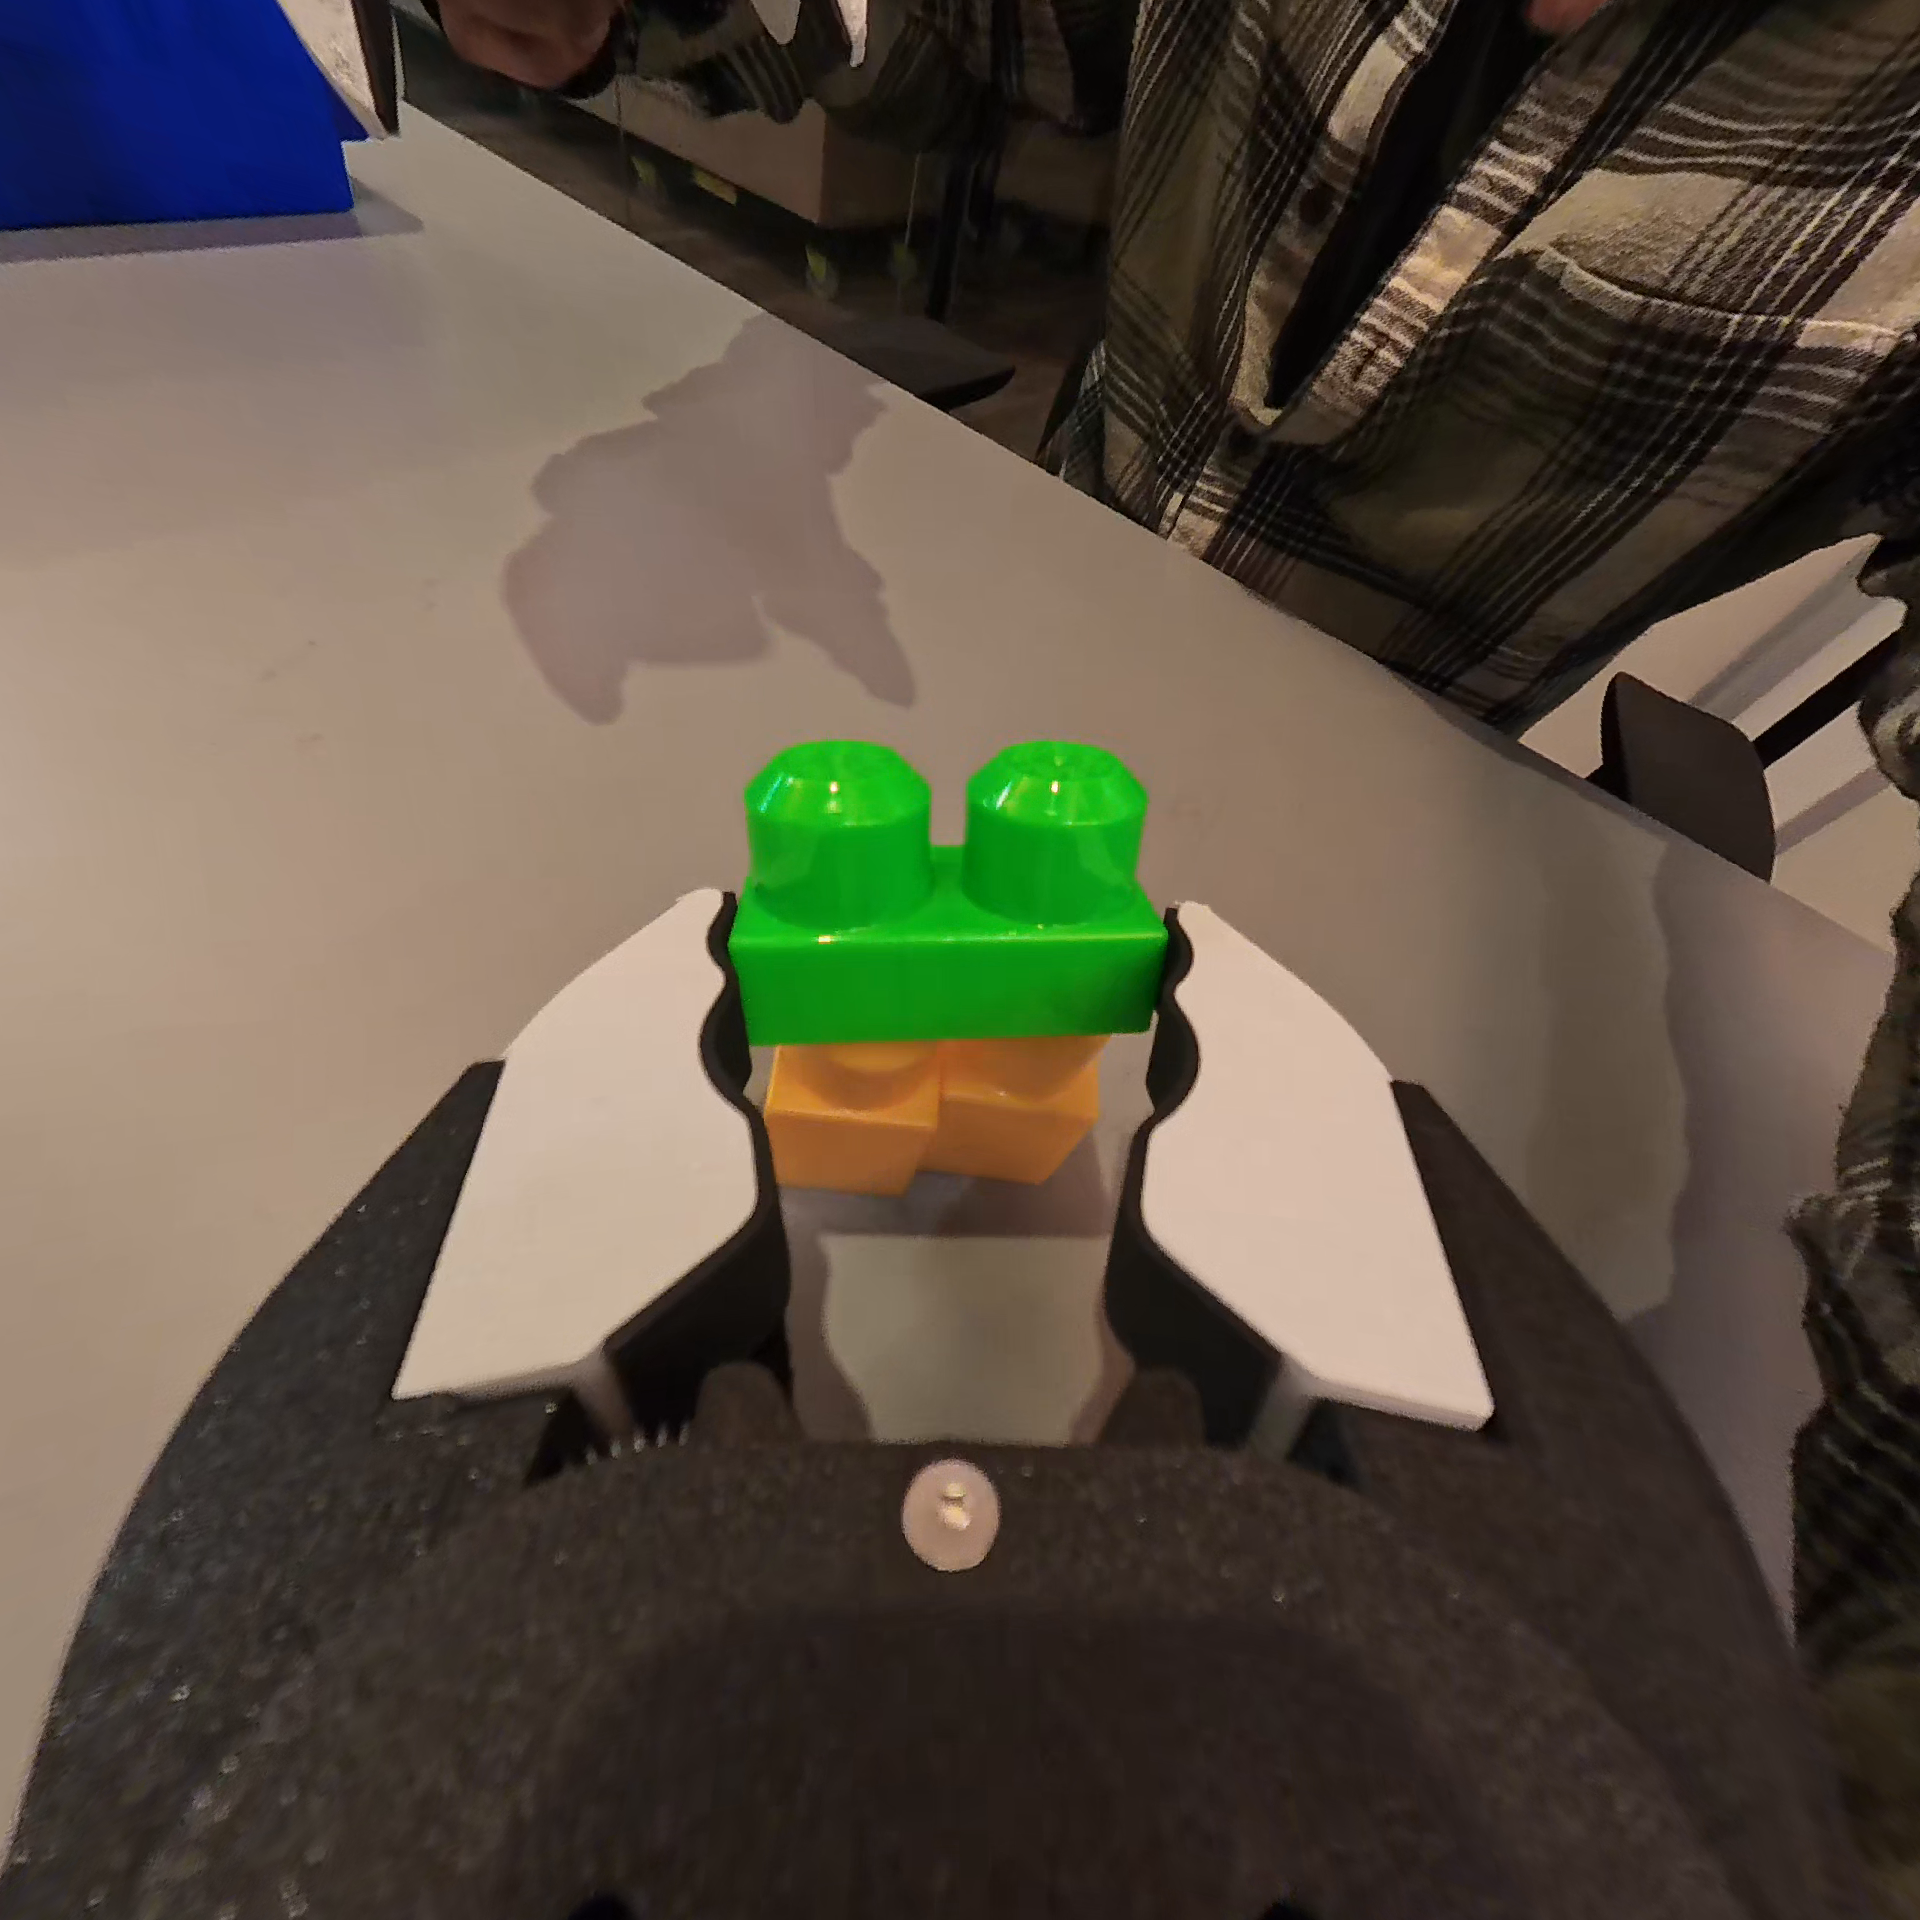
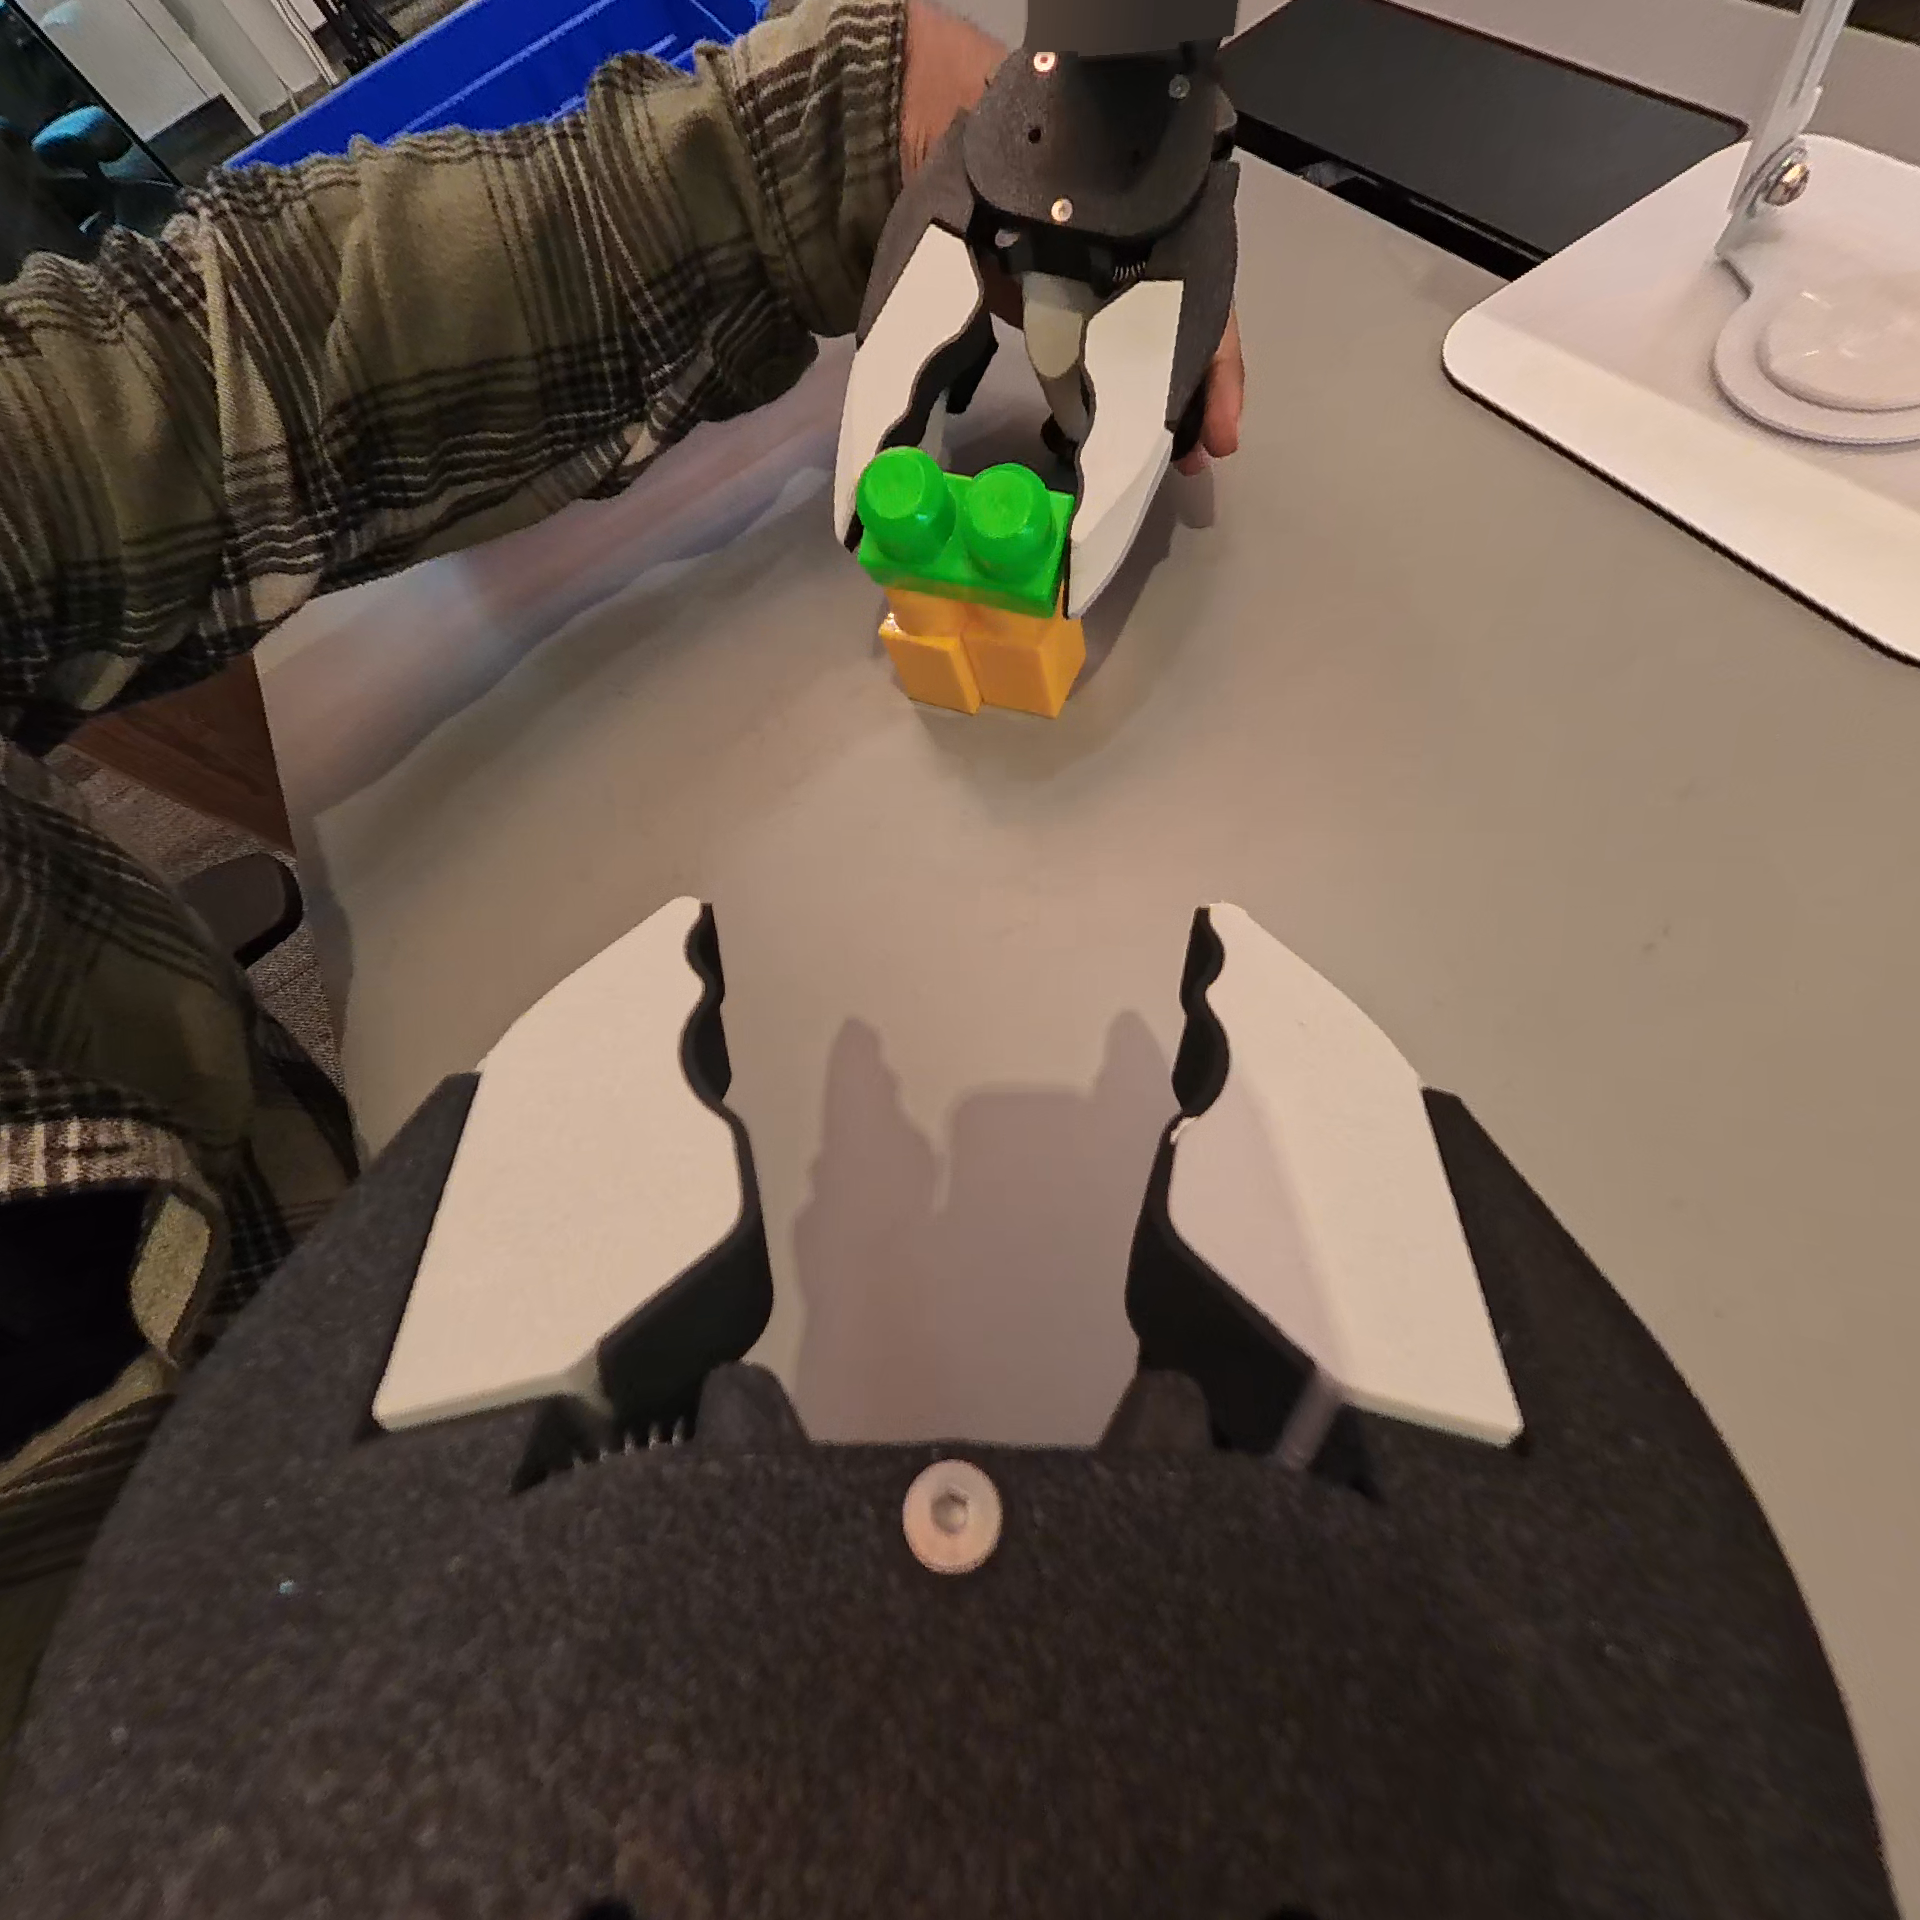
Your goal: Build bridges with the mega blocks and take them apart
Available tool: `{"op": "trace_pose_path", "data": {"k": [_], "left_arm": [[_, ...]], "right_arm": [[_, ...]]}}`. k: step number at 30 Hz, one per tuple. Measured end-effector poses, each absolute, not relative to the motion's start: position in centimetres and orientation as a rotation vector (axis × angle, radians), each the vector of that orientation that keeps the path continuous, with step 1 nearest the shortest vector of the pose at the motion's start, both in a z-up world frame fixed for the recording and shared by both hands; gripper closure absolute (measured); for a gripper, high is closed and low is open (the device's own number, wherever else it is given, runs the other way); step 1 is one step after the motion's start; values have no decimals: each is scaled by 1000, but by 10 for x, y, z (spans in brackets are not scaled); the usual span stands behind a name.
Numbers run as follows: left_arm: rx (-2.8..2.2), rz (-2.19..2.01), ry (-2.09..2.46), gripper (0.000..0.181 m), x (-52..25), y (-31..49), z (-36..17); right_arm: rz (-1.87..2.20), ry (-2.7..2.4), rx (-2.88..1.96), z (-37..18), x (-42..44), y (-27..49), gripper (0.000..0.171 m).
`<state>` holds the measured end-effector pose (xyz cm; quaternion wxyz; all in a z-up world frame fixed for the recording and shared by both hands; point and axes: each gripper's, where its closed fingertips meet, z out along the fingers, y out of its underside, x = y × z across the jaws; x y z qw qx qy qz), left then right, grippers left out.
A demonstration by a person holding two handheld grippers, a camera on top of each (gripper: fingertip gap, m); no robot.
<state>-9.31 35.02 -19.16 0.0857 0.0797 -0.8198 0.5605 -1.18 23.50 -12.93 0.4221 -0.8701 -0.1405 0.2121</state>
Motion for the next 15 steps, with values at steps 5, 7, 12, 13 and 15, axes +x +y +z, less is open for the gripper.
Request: {"op": "trace_pose_path", "data": {"k": [5,7,12,13,15], "left_arm": [[260,1738,-2439,106,-91,350,-185],[269,1748,-2429,106,-93,349,-184],[306,1752,-2409,106,-94,349,-185],[315,1750,-2403,106,-95,349,-185],[321,1728,-2392,106,-97,349,-186]], "right_arm": [[533,-351,-2183,-131,-11,236,86],[539,-350,-2179,-131,-11,237,87],[547,-367,-2177,-132,-16,237,86],[548,-369,-2177,-132,-16,237,86],[545,-369,-2178,-131,-16,236,87]]}}
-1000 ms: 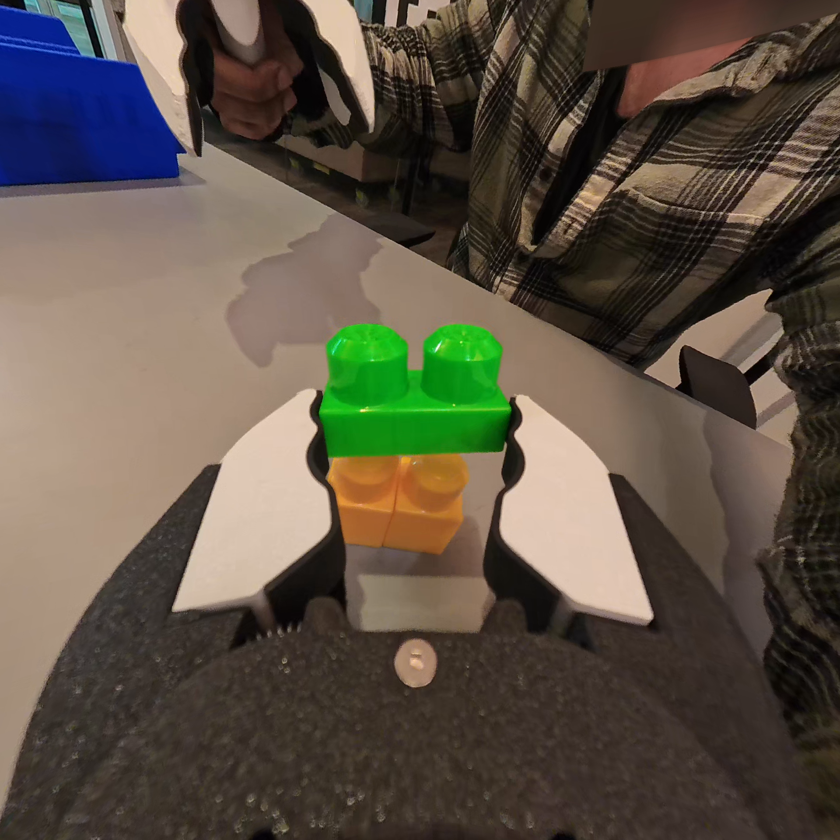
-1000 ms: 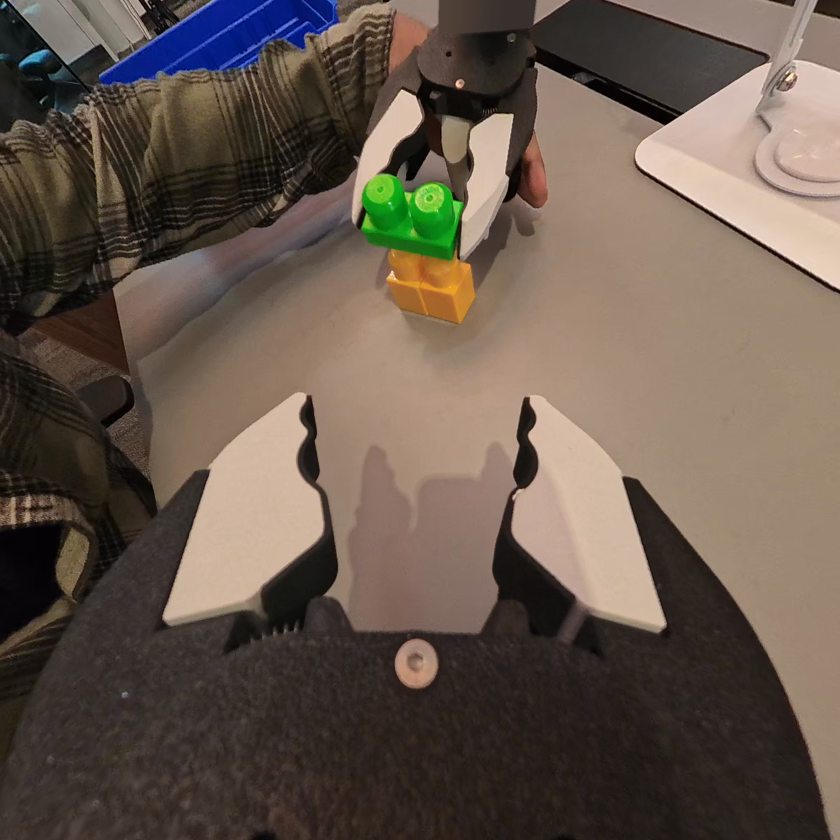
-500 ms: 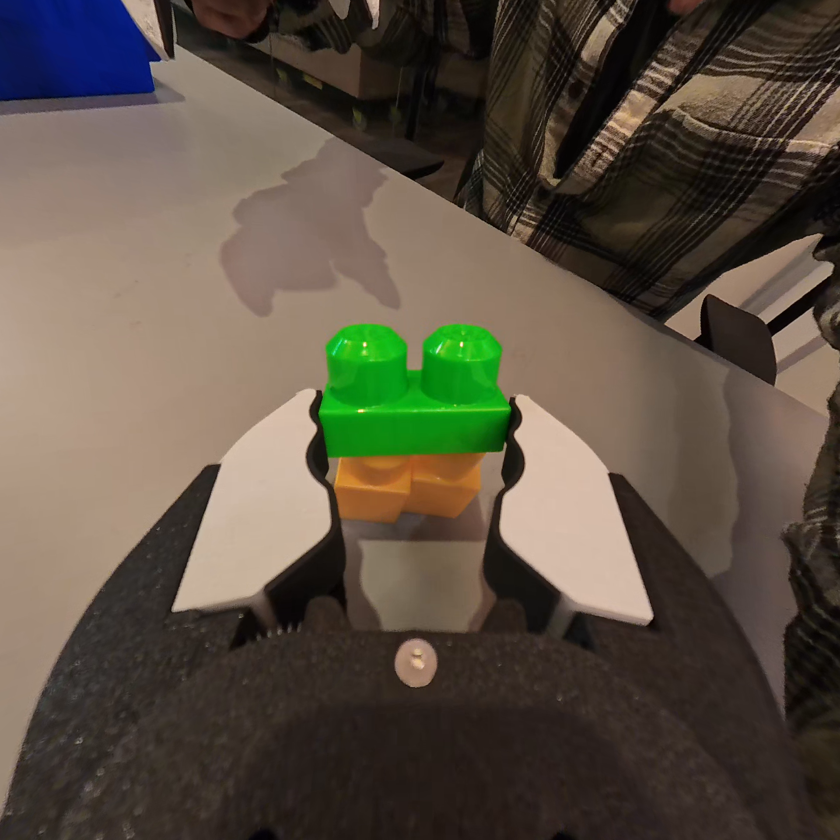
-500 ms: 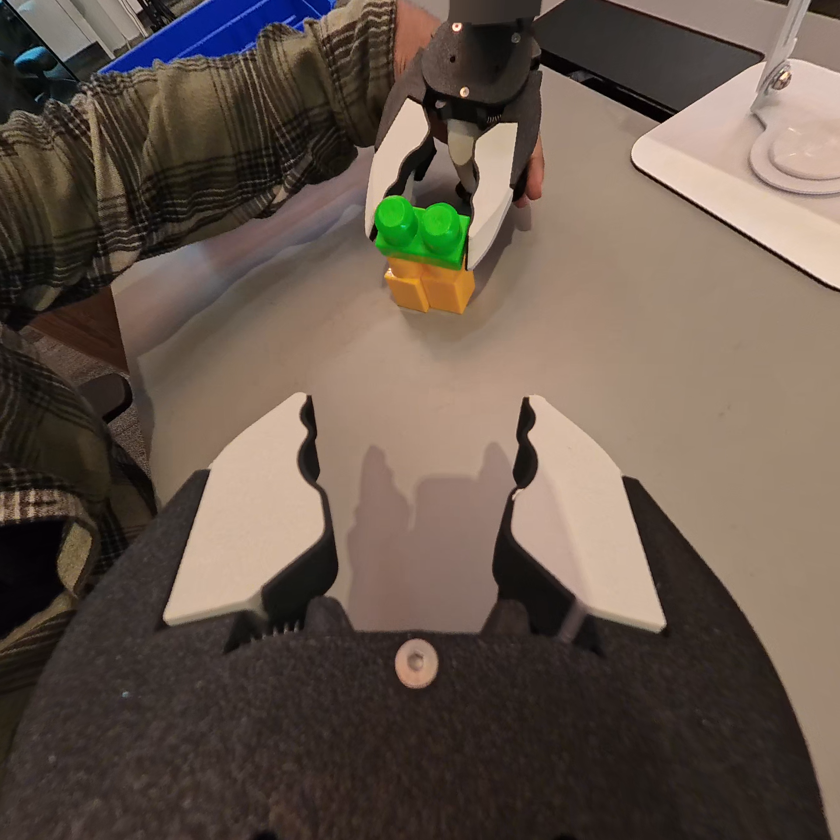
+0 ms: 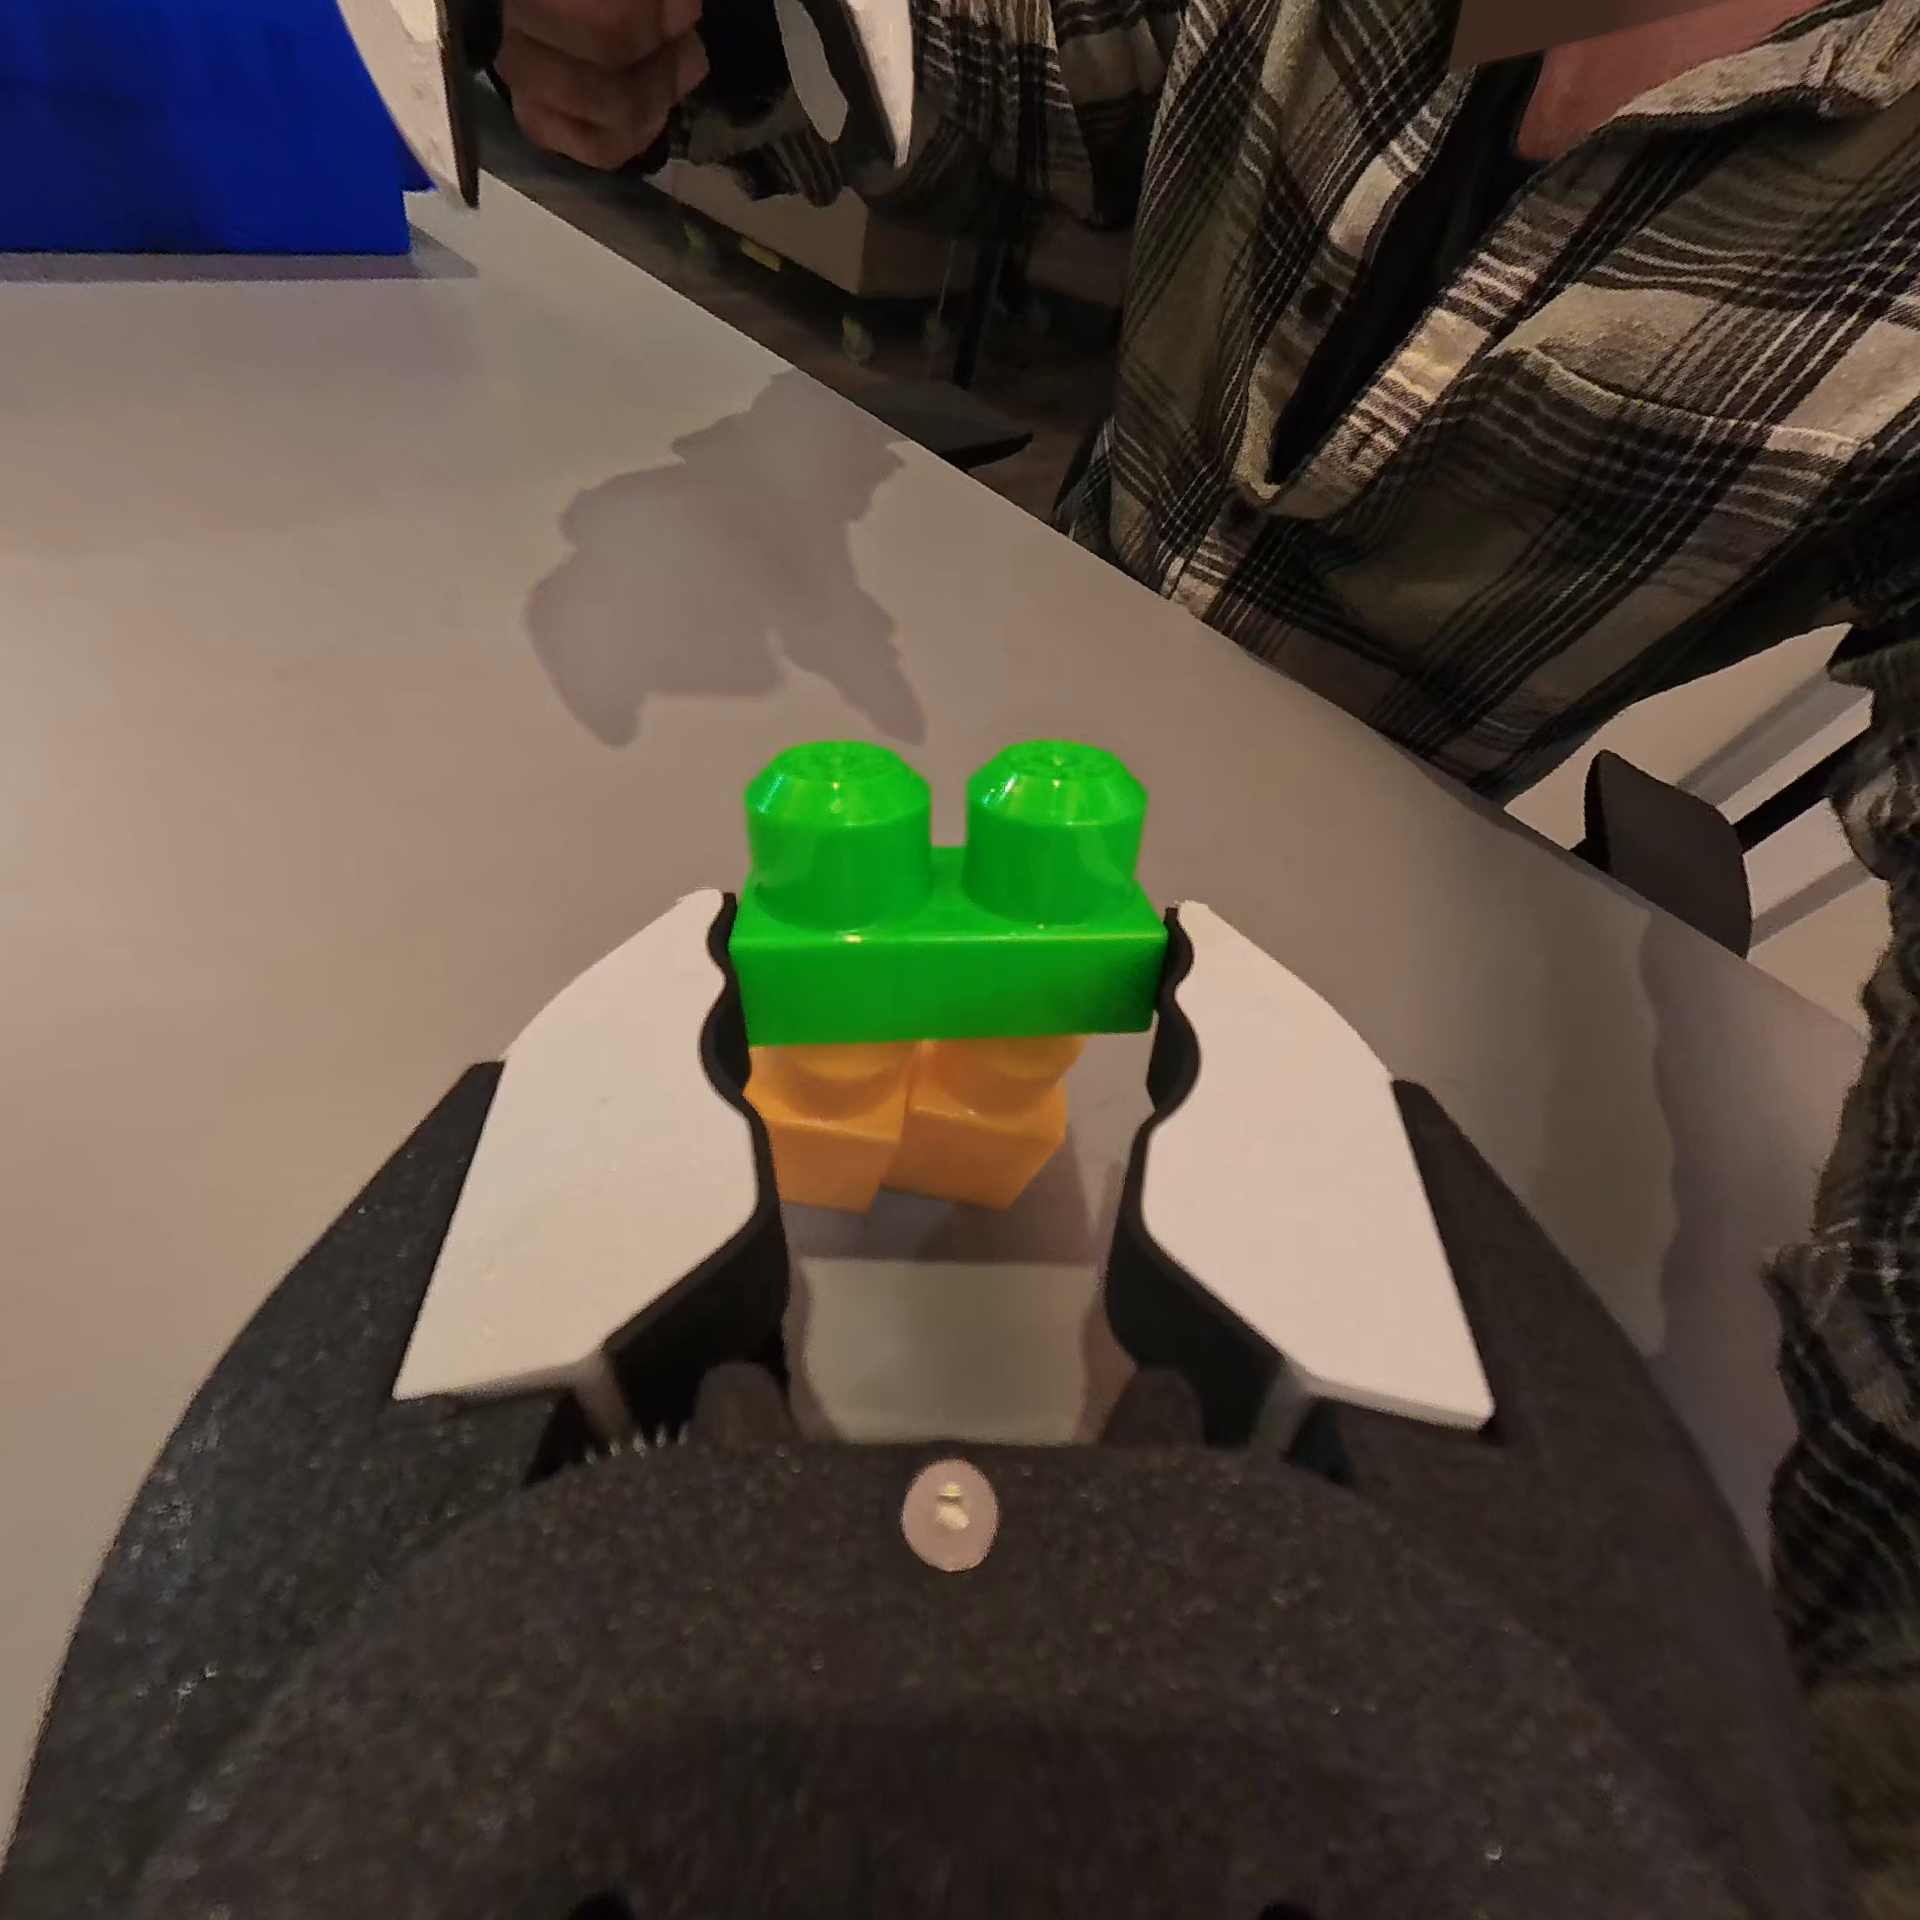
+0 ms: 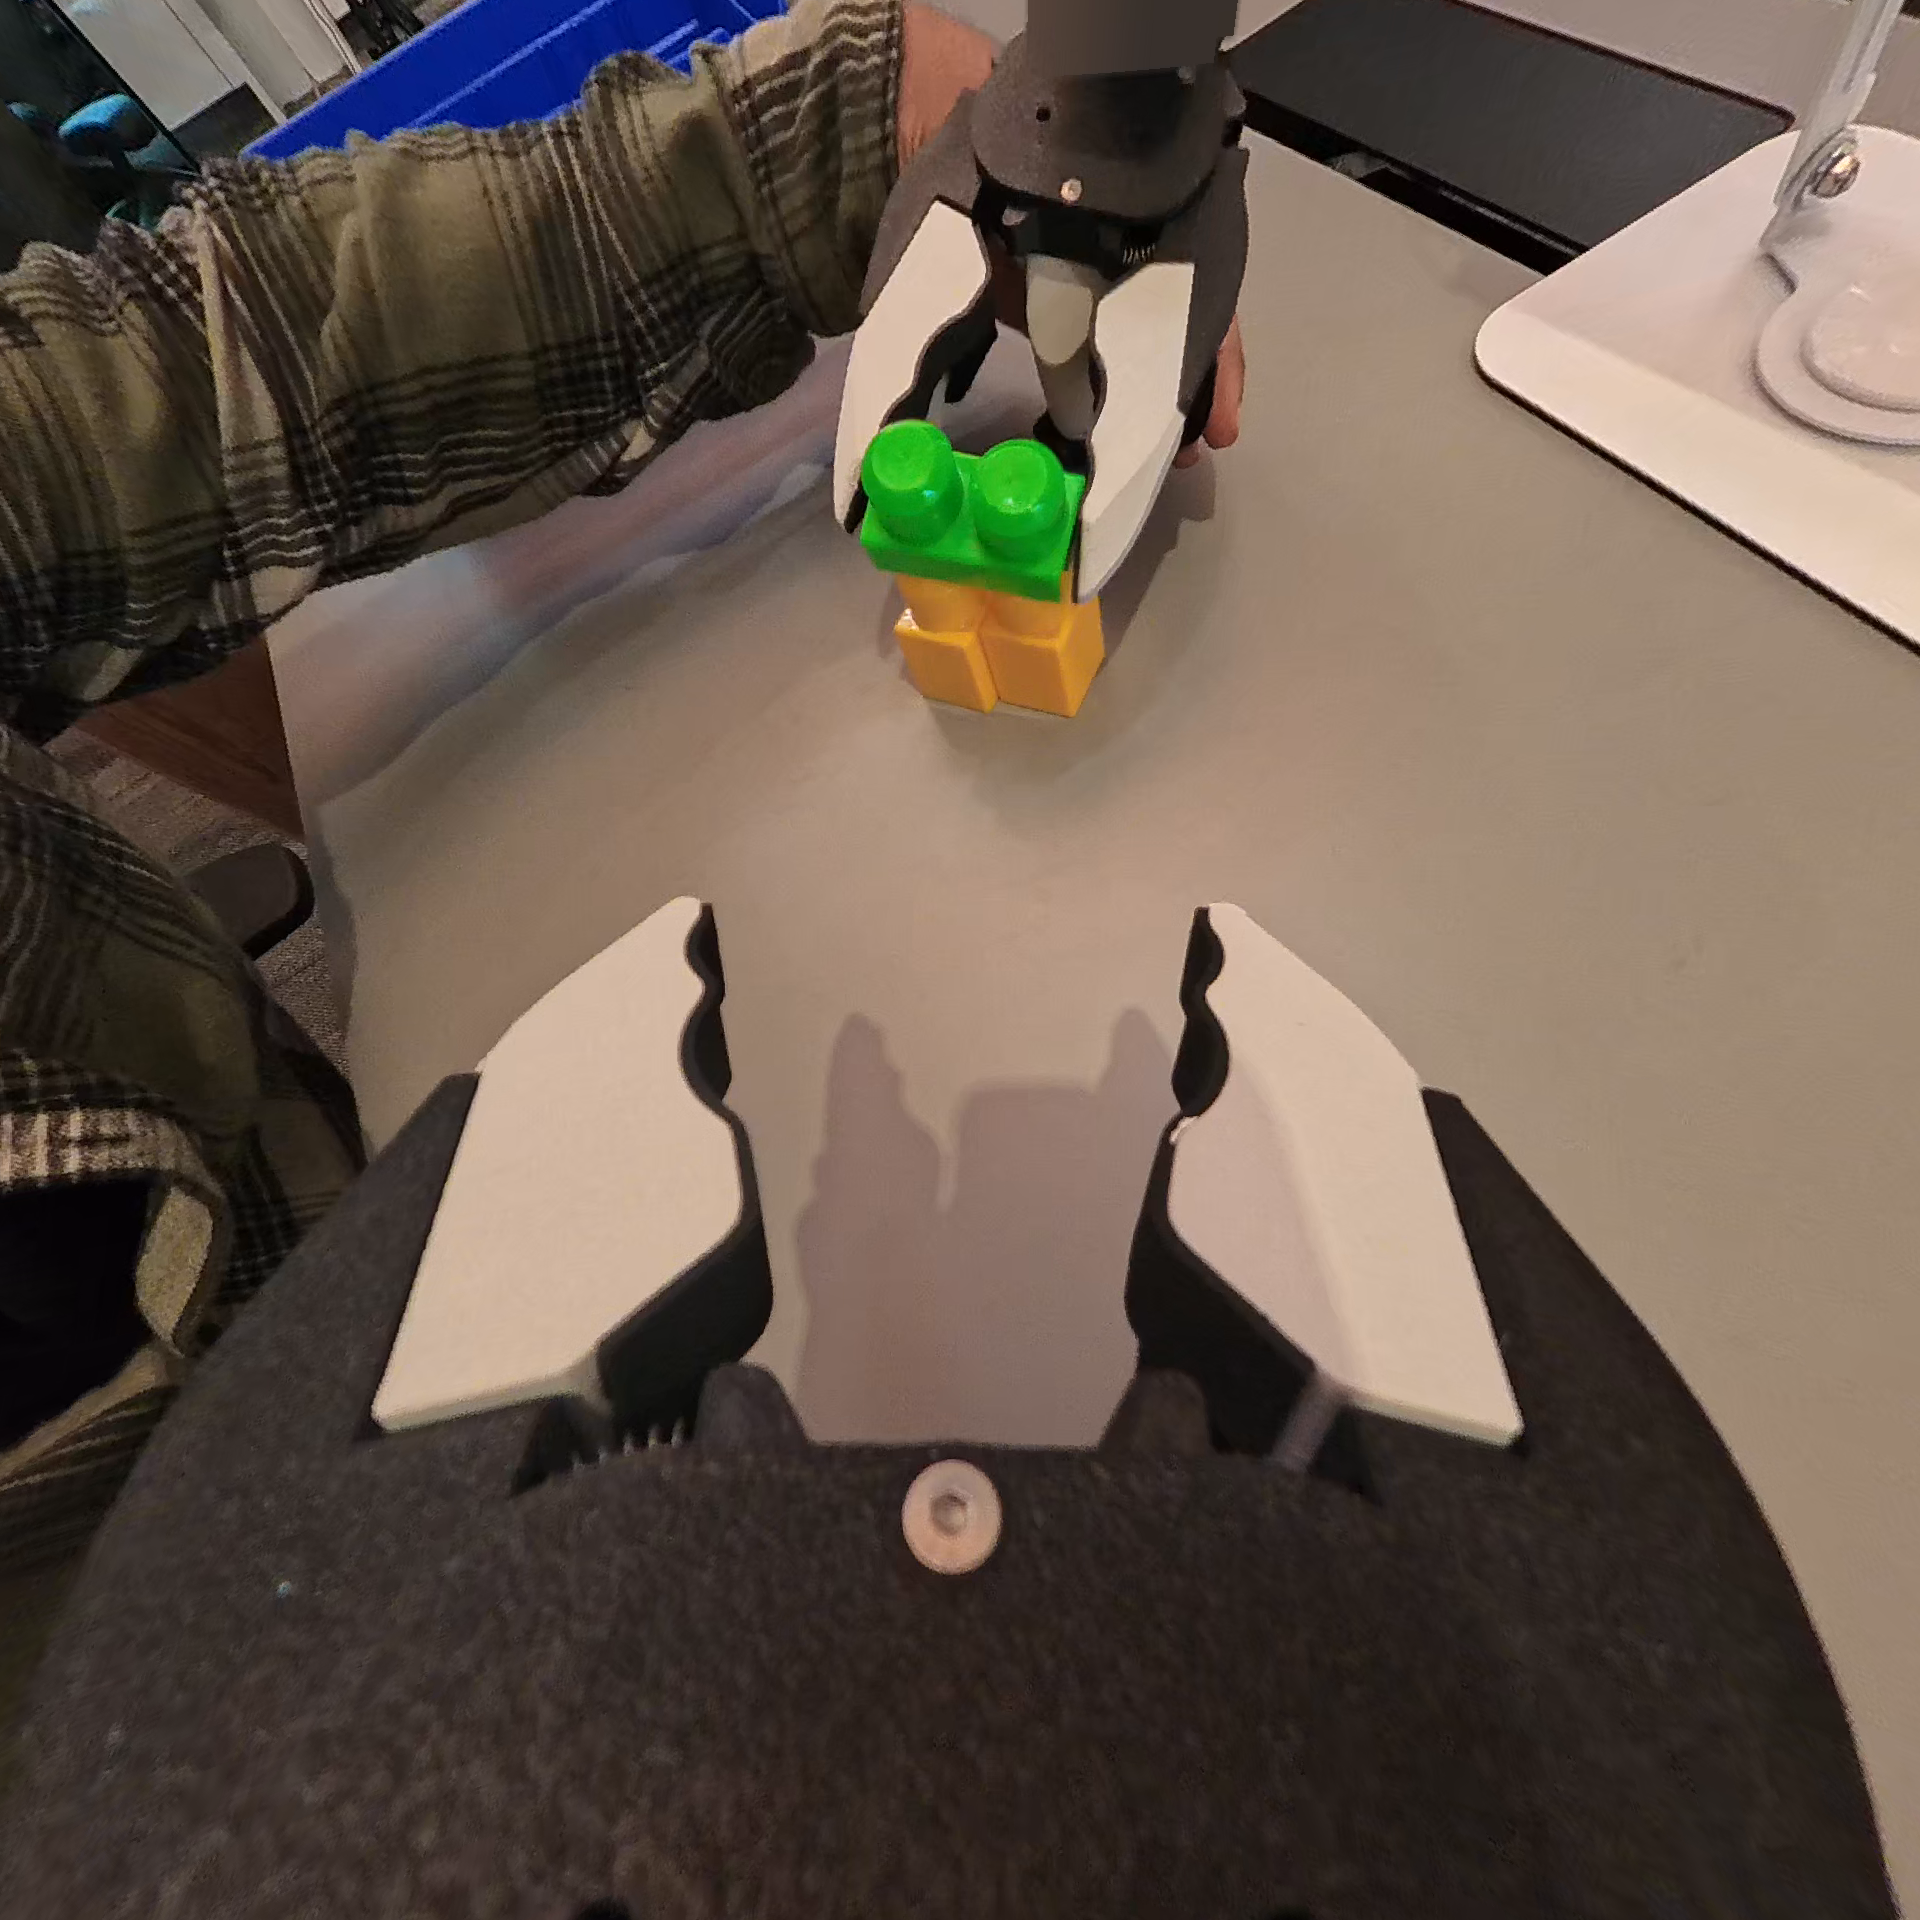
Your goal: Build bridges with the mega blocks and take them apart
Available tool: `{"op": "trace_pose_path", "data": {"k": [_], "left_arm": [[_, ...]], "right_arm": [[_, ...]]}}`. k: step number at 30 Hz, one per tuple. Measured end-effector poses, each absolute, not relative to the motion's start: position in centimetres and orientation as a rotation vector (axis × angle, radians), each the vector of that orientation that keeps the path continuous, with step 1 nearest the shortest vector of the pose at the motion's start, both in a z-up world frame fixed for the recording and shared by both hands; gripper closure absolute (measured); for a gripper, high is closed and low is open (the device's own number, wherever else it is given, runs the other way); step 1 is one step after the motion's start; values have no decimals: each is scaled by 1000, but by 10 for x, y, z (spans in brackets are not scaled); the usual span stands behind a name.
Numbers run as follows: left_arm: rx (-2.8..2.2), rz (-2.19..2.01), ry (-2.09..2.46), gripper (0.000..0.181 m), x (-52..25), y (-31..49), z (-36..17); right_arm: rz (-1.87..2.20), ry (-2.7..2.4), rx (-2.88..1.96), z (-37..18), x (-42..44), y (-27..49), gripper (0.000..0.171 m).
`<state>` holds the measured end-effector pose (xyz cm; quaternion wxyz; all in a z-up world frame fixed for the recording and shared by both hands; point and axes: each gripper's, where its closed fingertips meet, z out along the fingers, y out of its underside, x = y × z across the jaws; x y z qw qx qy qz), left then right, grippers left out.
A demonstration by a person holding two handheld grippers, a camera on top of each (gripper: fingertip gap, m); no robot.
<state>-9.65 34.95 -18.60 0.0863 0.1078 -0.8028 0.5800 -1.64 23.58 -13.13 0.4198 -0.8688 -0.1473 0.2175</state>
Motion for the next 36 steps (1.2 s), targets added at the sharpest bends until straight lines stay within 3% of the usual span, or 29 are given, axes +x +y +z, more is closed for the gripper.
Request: {"op": "trace_pose_path", "data": {"k": [36], "left_arm": [[448,1468,-2490,105,-99,365,-210]], "right_arm": [[517,-363,-2165,-123,-9,232,86]]}}
